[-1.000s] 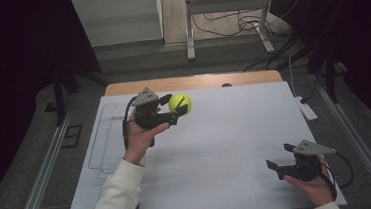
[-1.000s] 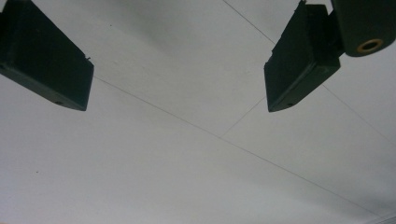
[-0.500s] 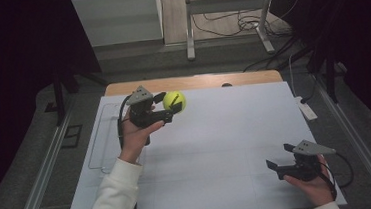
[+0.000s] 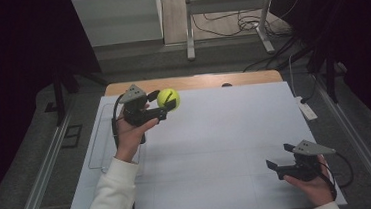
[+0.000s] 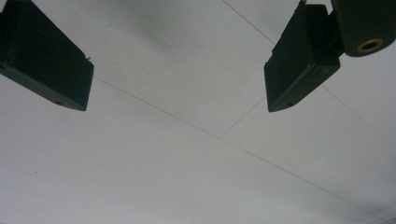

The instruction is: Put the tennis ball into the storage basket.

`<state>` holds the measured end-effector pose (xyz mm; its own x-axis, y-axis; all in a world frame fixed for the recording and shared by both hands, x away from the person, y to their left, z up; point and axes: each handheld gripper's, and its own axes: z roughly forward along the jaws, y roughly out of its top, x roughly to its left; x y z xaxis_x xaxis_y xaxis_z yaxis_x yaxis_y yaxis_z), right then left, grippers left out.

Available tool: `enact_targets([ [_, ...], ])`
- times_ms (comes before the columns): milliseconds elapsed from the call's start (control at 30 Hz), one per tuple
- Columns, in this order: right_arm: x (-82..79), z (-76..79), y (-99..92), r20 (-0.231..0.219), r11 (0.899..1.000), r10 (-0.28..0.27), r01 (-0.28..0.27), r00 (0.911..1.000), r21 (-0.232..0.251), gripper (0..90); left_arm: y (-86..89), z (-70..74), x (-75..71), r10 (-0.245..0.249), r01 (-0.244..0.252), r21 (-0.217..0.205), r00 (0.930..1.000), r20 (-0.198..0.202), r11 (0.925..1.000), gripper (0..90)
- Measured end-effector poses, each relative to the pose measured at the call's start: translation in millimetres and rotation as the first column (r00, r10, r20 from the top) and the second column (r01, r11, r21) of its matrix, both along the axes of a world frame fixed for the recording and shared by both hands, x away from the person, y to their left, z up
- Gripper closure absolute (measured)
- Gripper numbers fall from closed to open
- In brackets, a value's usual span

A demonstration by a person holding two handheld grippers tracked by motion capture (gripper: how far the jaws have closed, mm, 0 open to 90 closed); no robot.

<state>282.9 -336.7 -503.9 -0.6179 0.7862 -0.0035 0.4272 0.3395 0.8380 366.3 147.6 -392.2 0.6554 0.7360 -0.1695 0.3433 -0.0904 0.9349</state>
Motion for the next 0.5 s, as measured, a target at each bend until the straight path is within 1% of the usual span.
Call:
enact_targets([
  [500, 0.0, 0.0, 0.0, 0.0, 1.0, 0.0, 0.0, 1.0, 0.0, 8.8, 10.6, 0.8, 1.5, 0.029, -0.029, -0.017, 0.9996, -0.001, 0.9994, 27.7],
])
